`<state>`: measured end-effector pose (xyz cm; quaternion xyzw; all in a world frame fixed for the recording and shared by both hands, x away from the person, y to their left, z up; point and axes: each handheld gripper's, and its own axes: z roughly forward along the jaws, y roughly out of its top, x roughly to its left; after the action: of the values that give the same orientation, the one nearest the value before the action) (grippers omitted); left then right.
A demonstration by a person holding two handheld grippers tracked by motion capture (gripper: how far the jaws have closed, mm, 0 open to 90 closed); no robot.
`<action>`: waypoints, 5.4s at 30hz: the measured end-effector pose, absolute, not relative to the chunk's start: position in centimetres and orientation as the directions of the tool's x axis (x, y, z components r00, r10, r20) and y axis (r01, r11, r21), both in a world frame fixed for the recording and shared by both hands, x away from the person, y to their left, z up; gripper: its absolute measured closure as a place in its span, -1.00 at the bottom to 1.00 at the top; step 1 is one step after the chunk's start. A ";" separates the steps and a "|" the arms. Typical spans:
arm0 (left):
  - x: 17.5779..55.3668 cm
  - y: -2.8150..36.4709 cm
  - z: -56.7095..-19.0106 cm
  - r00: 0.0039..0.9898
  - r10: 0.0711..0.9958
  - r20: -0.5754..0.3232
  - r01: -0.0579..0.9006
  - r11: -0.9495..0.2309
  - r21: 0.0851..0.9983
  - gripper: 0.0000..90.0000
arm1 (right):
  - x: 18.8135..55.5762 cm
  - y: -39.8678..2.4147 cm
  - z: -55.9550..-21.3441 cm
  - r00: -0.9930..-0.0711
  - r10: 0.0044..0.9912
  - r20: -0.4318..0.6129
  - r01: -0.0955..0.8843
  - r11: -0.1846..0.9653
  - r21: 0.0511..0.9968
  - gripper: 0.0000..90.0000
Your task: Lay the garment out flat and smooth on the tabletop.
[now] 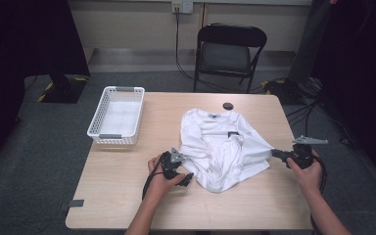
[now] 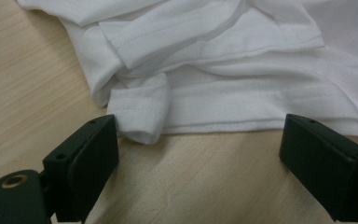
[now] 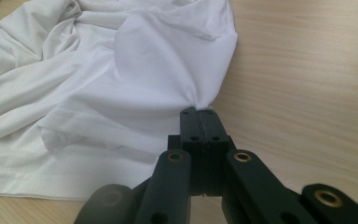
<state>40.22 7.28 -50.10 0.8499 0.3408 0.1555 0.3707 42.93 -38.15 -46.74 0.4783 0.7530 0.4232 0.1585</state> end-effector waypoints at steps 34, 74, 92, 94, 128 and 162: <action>40.2 7.3 -50.1 0.720 0.694 0.012 0.463 -0.493 0.737 -0.75 | 48.1 -44.7 -44.7 -0.309 0.947 0.084 0.632 0.138 0.763 0.81; 40.2 7.3 -50.1 0.719 0.695 0.012 0.464 -0.492 0.736 -0.75 | 39.4 -41.1 -47.3 -0.263 0.963 0.053 0.641 0.133 0.756 0.32; 40.2 7.3 -50.1 0.719 0.695 0.012 0.464 -0.492 0.736 -0.75 | 40.9 -39.5 -49.0 -0.258 0.966 0.011 0.671 0.170 0.722 0.94; 40.2 7.3 -50.1 0.718 0.695 0.012 0.464 -0.492 0.736 -0.75 | 40.9 -39.9 -48.5 -0.254 0.967 -0.016 0.669 0.187 0.720 0.95; 40.2 7.3 -50.1 0.718 0.696 0.010 0.466 -0.491 0.736 -0.76 | 36.2 -41.5 -44.5 -0.222 0.975 0.014 0.576 0.119 0.809 -0.17; 40.2 7.3 -50.1 0.717 0.697 0.009 0.467 -0.490 0.736 -0.76 | 38.1 -41.4 -49.2 -0.230 0.972 0.043 0.634 0.116 0.765 0.20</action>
<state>40.15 7.30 -50.11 0.8491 0.3428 0.1551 0.3706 38.08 -41.40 -49.17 0.5694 0.7051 0.3431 0.2468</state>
